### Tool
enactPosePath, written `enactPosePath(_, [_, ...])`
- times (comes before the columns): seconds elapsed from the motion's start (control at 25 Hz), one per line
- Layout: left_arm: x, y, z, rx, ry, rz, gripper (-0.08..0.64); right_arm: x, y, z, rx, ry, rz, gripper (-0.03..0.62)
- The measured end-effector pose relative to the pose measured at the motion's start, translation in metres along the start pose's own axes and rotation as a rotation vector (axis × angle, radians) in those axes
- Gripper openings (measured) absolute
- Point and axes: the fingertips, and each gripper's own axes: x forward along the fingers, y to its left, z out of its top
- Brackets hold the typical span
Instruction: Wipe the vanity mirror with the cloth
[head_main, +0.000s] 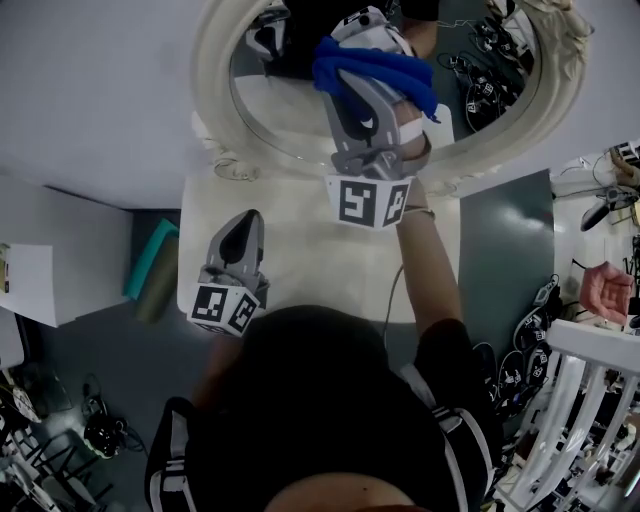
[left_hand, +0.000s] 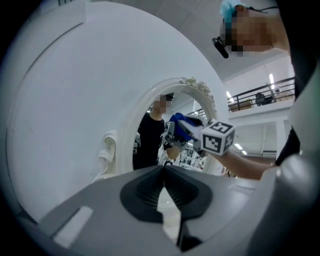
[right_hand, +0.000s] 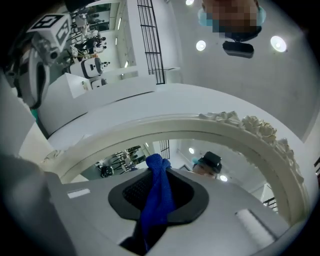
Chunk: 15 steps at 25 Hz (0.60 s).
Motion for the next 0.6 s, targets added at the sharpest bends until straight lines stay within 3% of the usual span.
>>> enactPosePath(0.24, [-0.001,0.010,-0.006,0.009,0.016,0.008,0.011,-0.020,0.100,-0.044,-0.008,0.035,0.136,0.058])
enactPosePath(0.6, [-0.010,-0.001,-0.013,0.007,0.009,0.023,0.011,-0.066,0.212,-0.104,-0.001,0.089,0.321,0.058])
